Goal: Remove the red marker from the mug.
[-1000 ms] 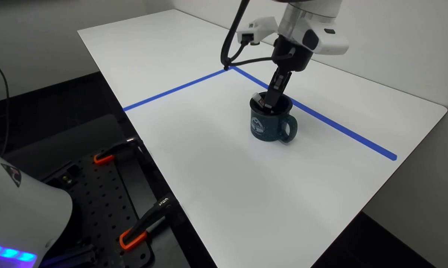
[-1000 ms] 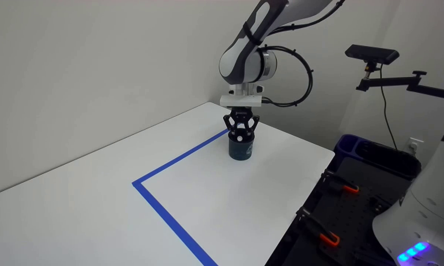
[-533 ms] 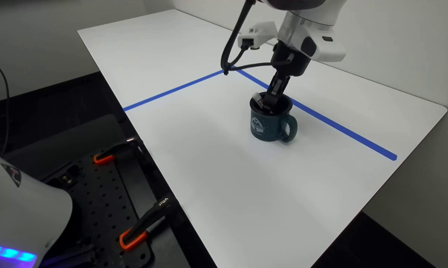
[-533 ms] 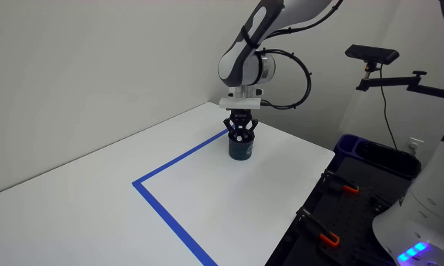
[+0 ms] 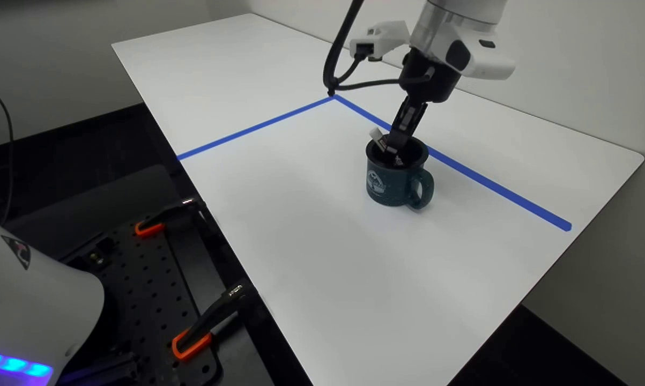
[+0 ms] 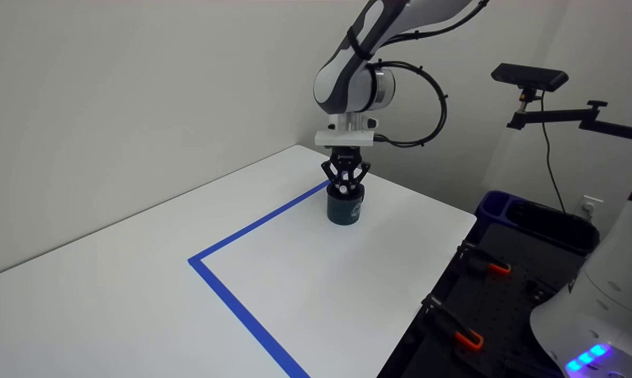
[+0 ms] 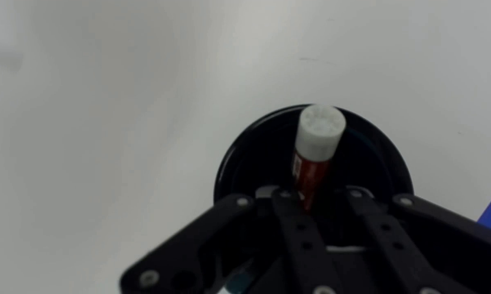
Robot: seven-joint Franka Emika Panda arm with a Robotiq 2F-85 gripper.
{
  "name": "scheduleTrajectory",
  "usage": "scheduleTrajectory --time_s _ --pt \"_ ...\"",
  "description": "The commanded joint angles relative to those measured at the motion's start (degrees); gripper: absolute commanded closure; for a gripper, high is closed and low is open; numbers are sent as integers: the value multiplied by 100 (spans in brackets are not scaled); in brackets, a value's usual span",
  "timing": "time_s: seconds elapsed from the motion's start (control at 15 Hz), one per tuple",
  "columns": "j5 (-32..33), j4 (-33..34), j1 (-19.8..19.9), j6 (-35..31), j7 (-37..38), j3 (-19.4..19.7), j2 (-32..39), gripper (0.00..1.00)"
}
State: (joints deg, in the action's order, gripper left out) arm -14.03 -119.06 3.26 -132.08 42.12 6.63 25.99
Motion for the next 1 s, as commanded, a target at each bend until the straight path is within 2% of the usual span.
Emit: scheduleTrajectory --time_s 0.0,0.27,0.47,0.67,0.93 --pt "-115 -160 -25 482 -37 -7 -653 95" --pt "-58 -281 -113 874 137 -35 -1218 95" --pt "120 -487 -266 888 644 -21 -1549 95" --pt "474 -811 -430 751 1609 -16 -1661 95" --pt "1076 -1396 -581 718 3273 -13 -1810 95"
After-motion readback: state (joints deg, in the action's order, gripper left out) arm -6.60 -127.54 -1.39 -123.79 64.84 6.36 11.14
